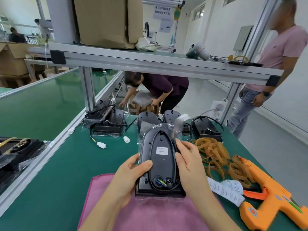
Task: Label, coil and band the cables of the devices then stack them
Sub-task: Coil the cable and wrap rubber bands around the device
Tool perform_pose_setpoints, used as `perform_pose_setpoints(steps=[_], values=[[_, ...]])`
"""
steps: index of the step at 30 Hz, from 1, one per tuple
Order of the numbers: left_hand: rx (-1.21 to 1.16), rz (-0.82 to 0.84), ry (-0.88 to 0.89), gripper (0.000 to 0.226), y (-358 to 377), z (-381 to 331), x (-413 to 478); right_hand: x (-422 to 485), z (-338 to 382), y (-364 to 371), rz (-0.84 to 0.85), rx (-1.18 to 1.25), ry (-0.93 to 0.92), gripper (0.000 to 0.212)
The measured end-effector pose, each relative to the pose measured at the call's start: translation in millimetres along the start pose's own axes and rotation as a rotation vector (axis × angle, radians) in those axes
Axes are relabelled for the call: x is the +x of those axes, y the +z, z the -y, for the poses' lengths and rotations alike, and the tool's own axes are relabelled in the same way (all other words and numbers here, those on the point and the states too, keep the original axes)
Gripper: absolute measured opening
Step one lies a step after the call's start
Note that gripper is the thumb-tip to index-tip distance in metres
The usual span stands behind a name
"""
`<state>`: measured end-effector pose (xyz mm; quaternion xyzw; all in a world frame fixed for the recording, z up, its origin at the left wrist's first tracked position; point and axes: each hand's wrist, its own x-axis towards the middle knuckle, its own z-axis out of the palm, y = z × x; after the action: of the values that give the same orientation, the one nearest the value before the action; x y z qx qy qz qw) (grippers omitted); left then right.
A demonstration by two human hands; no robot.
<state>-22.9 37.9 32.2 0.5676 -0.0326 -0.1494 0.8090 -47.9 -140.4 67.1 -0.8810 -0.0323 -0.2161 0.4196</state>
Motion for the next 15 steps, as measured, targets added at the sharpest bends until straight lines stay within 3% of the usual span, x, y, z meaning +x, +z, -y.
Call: perform_pose_setpoints(steps=[5, 9, 11, 13, 15], values=[[-0.001, -0.002, 0.002, 0.058, 5, 2, -5, 5, 2, -5, 0.010, 0.210, 0.165, 0.040], [0.000, 0.006, -0.010, 0.056, 3, 4, -10, 4, -2, -8, 0.100, 0.795, 0.621, 0.062], [0.003, 0.014, -0.032, 0.051, 2, 5, -13, 3, -1, -9, 0.241, 1.032, 0.803, 0.058], [0.016, 0.025, -0.067, 0.054, -1, 4, -16, -2, -2, -7, 0.337, 1.097, 0.844, 0.046], [0.049, 0.031, -0.106, 0.059, -6, 2, -16, -7, -4, 2, 0.322, 1.111, 0.845, 0.042]])
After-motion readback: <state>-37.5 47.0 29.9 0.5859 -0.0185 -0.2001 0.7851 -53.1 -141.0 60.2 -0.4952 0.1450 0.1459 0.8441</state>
